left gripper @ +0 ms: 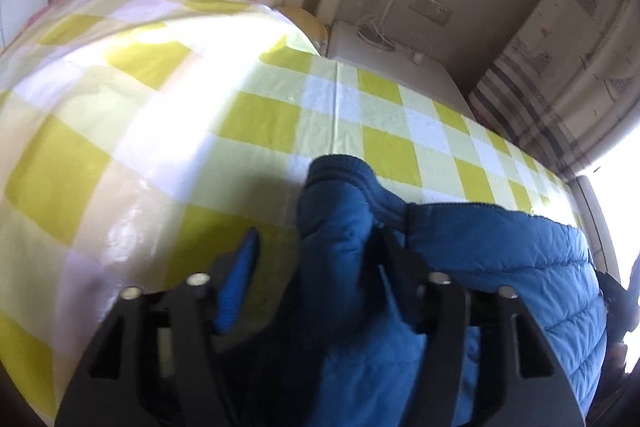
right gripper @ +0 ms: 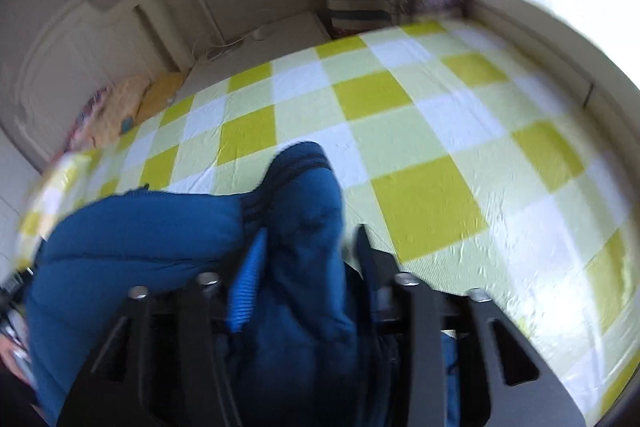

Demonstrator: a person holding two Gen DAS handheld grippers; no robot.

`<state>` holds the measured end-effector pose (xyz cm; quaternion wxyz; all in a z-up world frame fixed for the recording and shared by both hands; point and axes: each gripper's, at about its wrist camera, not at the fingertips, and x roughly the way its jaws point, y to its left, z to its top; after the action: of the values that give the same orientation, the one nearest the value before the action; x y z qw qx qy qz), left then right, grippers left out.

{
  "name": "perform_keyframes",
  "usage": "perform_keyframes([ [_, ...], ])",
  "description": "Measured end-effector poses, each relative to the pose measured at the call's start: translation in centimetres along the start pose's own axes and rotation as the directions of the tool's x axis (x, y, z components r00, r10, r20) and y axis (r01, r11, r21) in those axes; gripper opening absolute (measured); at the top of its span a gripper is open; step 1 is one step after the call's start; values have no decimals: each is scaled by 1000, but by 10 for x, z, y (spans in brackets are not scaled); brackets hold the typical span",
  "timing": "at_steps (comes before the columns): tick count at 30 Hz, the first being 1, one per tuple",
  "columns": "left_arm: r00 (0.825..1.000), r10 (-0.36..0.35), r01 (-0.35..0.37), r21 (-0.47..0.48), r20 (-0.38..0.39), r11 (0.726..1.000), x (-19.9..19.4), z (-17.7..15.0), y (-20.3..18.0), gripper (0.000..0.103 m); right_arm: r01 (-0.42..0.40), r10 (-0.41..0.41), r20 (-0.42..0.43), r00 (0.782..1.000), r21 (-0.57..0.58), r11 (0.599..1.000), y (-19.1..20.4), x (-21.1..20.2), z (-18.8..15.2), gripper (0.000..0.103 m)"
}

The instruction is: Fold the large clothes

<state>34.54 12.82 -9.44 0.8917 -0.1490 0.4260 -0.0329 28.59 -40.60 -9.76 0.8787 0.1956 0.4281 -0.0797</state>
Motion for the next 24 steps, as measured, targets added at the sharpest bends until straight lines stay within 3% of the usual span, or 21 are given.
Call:
perform_keyframes([
  [2, 999, 16, -16, -6, 46, 1000, -15, 3, 5, 72, 11, -14, 46, 999, 60, 998, -6, -19, -2, 87],
  [5, 970, 80, -81, -4, 229, 997, -60, 10, -6, 98, -56, 48, 183, 982, 41, 998, 9, -59, 4, 87],
  [6, 957, 73, -80, 10, 282, 997, -76, 13, -17, 100, -60, 60, 200, 978, -5, 998, 24, -68, 7, 87],
  [7, 954, 55, -69, 38, 295, 997, -85, 16, -31, 100, -60, 73, 205, 976, -67, 996, 44, -74, 10, 87],
  [9, 966, 38, -69, 112, 255, 991, -87, 21, -65, 100, -37, 91, 200, 976, -256, 966, 101, -77, 8, 86],
  [11, 973, 85, -133, 223, 214, 966, -77, 18, -110, 100, 32, 60, 203, 977, -420, 907, 150, -67, -4, 86],
  [13, 977, 94, -151, 307, 194, 940, -63, 10, -142, 100, 71, 22, 174, 985, -509, 858, 181, -48, -17, 86],
  [17, 980, 135, -181, 389, 143, 903, -24, -9, -172, 100, 86, -36, 99, 994, -560, 824, 197, -4, -34, 80],
  [20, 978, 198, -208, 427, 69, 880, 22, -22, -171, 101, 14, -30, -24, 999, -513, 858, 181, 29, -34, 81],
  [21, 982, 189, -172, 401, -4, 900, 38, -24, -164, 101, 5, -25, -34, 999, -494, 870, 178, 32, -33, 82],
  [24, 992, 124, -109, 332, -26, 937, 41, -21, -149, 101, 21, -49, -40, 998, -516, 857, 182, 40, -38, 85],
])
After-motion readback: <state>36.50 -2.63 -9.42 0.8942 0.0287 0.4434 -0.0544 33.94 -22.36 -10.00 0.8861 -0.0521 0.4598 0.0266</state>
